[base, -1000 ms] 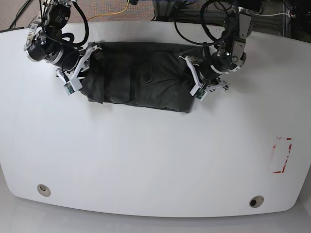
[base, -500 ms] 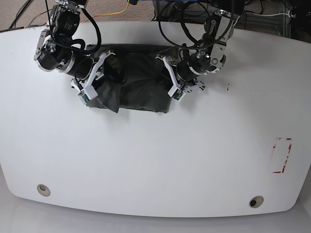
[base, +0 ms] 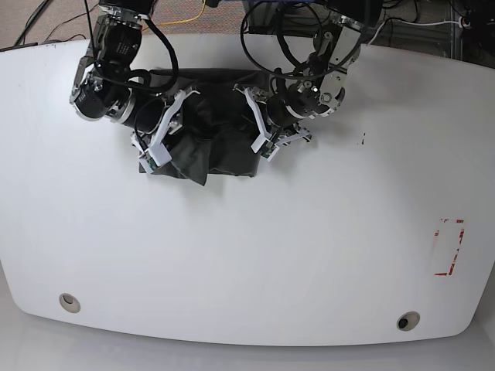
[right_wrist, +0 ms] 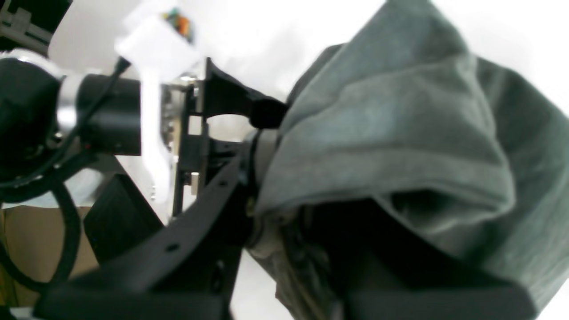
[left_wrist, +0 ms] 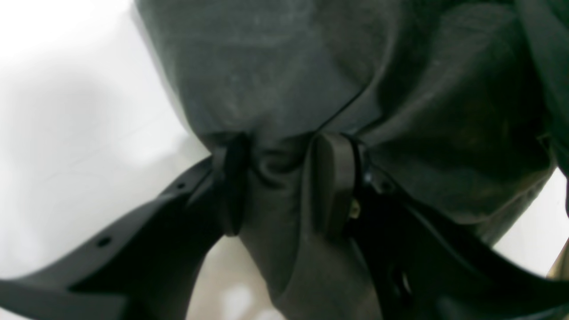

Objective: Layout the t-shirt on the table in an organized manner, then fold the t-shirt properly
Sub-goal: 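Fold both shirt ends inward with both grippers toward each other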

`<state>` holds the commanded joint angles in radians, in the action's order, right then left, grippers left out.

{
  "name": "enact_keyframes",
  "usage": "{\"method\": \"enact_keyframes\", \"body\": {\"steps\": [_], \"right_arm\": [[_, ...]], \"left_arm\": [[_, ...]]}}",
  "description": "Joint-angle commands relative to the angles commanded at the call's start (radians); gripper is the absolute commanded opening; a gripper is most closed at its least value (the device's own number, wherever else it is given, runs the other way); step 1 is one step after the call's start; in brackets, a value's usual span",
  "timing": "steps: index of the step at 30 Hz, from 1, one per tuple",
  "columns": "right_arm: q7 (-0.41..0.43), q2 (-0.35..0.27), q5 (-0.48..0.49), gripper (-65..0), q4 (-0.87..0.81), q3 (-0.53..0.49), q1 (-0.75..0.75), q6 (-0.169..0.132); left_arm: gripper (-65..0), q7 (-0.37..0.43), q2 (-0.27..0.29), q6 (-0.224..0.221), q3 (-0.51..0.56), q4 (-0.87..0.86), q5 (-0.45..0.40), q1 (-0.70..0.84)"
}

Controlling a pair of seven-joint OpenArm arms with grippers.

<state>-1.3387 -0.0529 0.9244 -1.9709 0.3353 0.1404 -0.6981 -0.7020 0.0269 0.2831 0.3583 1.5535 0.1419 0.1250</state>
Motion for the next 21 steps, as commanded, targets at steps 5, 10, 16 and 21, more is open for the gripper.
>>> {"method": "enact_keyframes", "body": {"steps": [5,10,16,21], "right_arm": [[0.000,0.000,0.000,-59.9,0.002,0.000,0.000,0.000],[0.000,0.000,0.000,-47.9,0.002,0.000,0.000,0.000],[0.000,0.005,0.000,-32.8,0.002,-0.046,0.005,0.000],[0.000,0.044,0.000,-21.4,0.002,-0.094,0.008,0.000]], "left_arm": [[-41.3,0.000,0.000,0.000,0.000,-0.002,0.002,0.000],[-41.3,0.000,0.000,0.000,-0.002,-0.002,0.002,0.000],[-41.3,0.000,0.000,0.000,-0.002,-0.002,0.002,0.000],[-41.3,0.000,0.000,0.000,-0.002,-0.002,0.002,0.000]]}}
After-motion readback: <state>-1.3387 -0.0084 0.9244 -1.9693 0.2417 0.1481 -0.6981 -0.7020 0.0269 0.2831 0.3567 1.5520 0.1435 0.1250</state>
